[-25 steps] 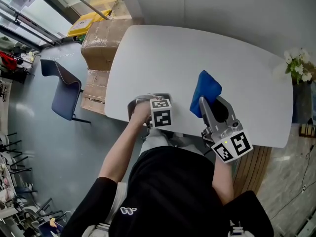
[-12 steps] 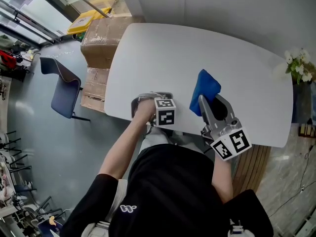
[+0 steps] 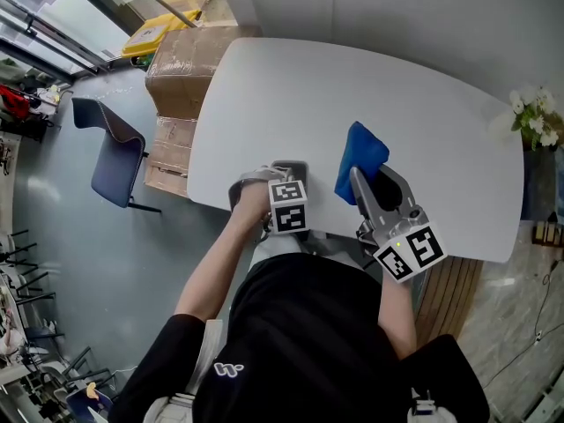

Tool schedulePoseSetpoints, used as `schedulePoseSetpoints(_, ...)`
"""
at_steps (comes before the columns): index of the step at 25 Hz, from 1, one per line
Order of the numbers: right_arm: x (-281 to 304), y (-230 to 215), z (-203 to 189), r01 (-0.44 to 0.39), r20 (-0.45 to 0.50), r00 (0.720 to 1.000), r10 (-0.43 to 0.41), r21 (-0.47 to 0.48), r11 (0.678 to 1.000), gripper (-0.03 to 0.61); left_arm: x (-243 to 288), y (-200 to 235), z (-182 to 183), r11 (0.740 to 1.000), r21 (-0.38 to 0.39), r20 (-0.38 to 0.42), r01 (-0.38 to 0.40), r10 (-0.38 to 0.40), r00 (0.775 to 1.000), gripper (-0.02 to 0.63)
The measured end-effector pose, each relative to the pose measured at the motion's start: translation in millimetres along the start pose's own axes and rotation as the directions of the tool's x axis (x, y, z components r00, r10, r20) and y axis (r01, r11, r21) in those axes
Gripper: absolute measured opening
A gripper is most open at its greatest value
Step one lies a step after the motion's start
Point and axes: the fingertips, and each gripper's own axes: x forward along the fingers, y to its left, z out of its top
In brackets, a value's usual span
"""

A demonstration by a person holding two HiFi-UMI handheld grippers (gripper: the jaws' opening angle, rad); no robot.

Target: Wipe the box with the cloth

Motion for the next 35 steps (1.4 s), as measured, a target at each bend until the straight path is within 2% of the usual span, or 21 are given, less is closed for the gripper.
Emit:
schedulePoseSetpoints(3,2,3,-1,-0.007,-0.004,1.000,0.007,0.002,1.000,0.057,-13,3,0,1.000,-0.008,0.032,-0.019,0.019,0.999,0.057)
schedulePoseSetpoints(5,2,4,-2,-0.009,-0.006,1.000,0.009,0.002,1.000,0.057,-27,5,0,0.998,-0.042,0.077,-0.039,0.042,0.996,0.057)
schedulePoseSetpoints(7,3,4,-3,-0.009,-0.009,1.000,0.009,0.001,1.000,0.057,-45,10,5,0.991,-0.124,0.173,-0.045,0.066,0.983,0.057)
schedulePoseSetpoints(8,3,4,-3,-0.008,-0.011,1.000,0.008,-0.001,1.000,0.057,-56,14,10,0.981,-0.189,0.240,-0.035,0.081,0.967,0.057)
schedulePoseSetpoints(9,4,4,-3,-0.008,-0.013,1.000,0.008,-0.004,1.000,0.056,-69,20,17,0.965,-0.262,0.318,-0.017,0.103,0.942,0.055)
schedulePoseSetpoints(10,5,4,-4,-0.008,-0.015,1.000,0.008,-0.007,1.000,0.057,-83,27,24,0.943,-0.334,0.402,0.007,0.136,0.905,0.043)
schedulePoseSetpoints(12,8,6,-4,-0.013,-0.018,1.000,0.013,-0.013,1.000,0.056,-116,40,36,0.893,-0.444,0.559,0.070,0.215,0.801,0.000)
schedulePoseSetpoints(13,9,8,-4,-0.017,-0.019,1.000,0.017,-0.016,1.000,0.057,-130,45,40,0.871,-0.481,0.616,0.102,0.253,0.746,0.000)
schedulePoseSetpoints(14,11,9,-3,-0.022,-0.019,1.000,0.021,-0.019,1.000,0.057,-143,48,42,0.852,-0.508,0.655,0.124,0.289,0.698,0.000)
schedulePoseSetpoints(16,14,12,-1,-0.031,-0.020,0.999,0.030,-0.029,0.999,0.057,-165,54,44,0.818,-0.557,0.695,0.142,0.365,0.620,0.000)
schedulePoseSetpoints(21,25,16,4,-0.026,-0.020,0.999,0.025,-0.055,0.998,0.057,-212,66,48,0.719,-0.666,0.712,0.196,0.536,0.454,0.001)
schedulePoseSetpoints(22,27,17,5,-0.019,-0.021,1.000,0.018,-0.061,0.998,0.057,-221,69,48,0.698,-0.689,0.700,0.194,0.571,0.429,0.001)
schedulePoseSetpoints(25,32,18,11,0.006,-0.019,1.000,-0.008,-0.080,0.997,0.057,-240,78,46,0.637,-0.757,0.638,0.143,0.675,0.372,0.001)
schedulePoseSetpoints(26,34,17,13,0.017,-0.017,1.000,-0.018,-0.090,0.996,0.055,-246,81,44,0.608,-0.783,0.611,0.131,0.711,0.348,0.000)
schedulePoseSetpoints(28,37,17,16,0.038,-0.014,0.999,-0.039,-0.110,0.993,0.055,-257,88,39,0.535,-0.836,0.544,0.119,0.784,0.299,0.000)
schedulePoseSetpoints(30,40,18,18,0.053,-0.007,0.999,-0.054,-0.126,0.991,0.055,-268,94,33,0.460,-0.883,0.467,0.091,0.842,0.272,0.000)
schedulePoseSetpoints(31,40,18,19,0.059,-0.004,0.998,-0.060,-0.134,0.989,0.054,-271,95,32,0.433,-0.898,0.437,0.076,0.861,0.262,0.000)
schedulePoseSetpoints(33,40,19,20,0.072,-0.003,0.997,-0.073,-0.152,0.986,0.054,-274,96,32,0.404,-0.913,0.407,0.067,0.881,0.241,0.000)
schedulePoseSetpoints(35,41,19,18,0.080,-0.010,0.996,-0.083,-0.162,0.984,0.054,-274,97,33,0.400,-0.914,0.405,0.074,0.883,0.236,0.000)
